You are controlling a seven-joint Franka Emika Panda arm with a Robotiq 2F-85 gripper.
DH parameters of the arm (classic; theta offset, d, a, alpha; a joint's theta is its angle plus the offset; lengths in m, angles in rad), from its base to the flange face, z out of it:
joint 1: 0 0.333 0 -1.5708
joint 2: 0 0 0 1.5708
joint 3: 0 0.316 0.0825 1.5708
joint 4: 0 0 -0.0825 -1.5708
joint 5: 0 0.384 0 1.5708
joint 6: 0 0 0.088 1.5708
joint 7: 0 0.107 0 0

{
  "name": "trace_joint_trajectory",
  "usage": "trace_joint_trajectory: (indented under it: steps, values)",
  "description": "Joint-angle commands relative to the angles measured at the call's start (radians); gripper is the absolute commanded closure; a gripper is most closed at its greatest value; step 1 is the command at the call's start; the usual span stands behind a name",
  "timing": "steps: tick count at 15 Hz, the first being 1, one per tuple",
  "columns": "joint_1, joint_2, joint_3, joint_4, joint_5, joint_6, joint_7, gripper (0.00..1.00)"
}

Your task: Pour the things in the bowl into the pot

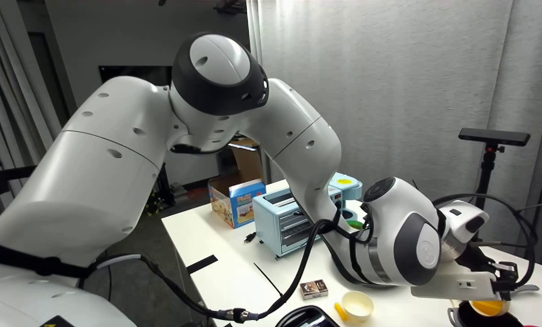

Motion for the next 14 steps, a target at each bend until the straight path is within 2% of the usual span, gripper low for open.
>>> trace_joint_trajectory:
  steps: [1,5,14]
  values:
    - [0.095,0.072,-0.089,-0.026,0.075,0.049,-0.039,0.99]
    - [0.166,0.164,-0.169,-0.027,0.122,0.128,-0.07,0.99]
    - [0.199,0.258,-0.2,-0.032,0.237,0.236,-0.173,0.99]
